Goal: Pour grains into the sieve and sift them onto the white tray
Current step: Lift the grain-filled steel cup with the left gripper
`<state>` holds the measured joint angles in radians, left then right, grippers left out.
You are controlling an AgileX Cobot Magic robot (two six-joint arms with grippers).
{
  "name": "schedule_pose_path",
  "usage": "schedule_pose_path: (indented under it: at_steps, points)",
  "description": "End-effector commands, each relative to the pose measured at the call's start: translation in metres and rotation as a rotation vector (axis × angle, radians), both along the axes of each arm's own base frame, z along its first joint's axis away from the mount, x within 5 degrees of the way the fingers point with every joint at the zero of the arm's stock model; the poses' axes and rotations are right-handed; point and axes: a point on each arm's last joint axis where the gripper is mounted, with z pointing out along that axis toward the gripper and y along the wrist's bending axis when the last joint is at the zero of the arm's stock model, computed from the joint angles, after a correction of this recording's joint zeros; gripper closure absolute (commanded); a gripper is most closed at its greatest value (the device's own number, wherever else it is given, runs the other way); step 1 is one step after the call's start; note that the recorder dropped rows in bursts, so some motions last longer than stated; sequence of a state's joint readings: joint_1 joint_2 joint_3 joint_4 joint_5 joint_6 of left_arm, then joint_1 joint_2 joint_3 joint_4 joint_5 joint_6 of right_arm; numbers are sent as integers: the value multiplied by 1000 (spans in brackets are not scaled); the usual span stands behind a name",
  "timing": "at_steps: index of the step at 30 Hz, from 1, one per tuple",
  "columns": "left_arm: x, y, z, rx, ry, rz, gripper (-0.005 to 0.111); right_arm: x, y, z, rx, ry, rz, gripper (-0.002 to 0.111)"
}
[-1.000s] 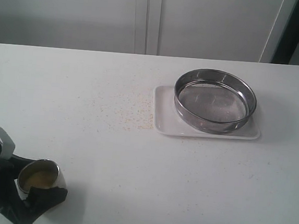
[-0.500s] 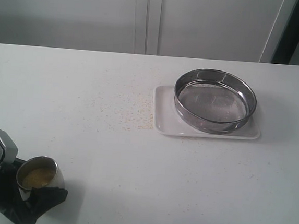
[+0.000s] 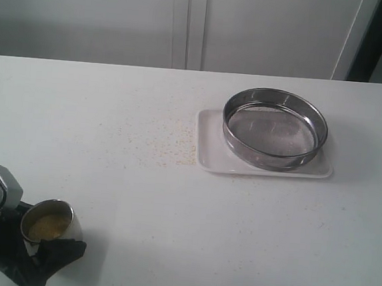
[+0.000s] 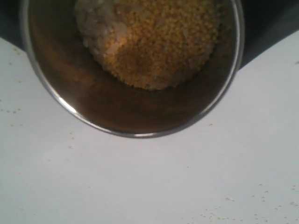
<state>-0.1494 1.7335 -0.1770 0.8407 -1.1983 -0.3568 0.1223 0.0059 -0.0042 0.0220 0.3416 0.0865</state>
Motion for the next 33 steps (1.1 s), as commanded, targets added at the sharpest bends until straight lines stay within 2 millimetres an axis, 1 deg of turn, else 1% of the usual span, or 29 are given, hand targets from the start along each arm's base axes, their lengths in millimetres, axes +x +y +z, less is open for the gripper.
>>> schedule_pose_path:
  at_steps: [1, 17, 25, 33]
  points:
    - [0, -1, 1, -14, -5, -4, 107, 0, 0, -1, -1, -8, -4, 108]
    - [0, -2, 3, -51, 18, 19, 107, 0, 0, -1, -1, -8, -4, 108]
    - [2, -1, 28, -122, -57, 70, 107, 0, 0, -1, -1, -8, -4, 108]
    - [18, 0, 50, -88, -18, 110, 107, 0, 0, -1, -1, -8, -4, 108]
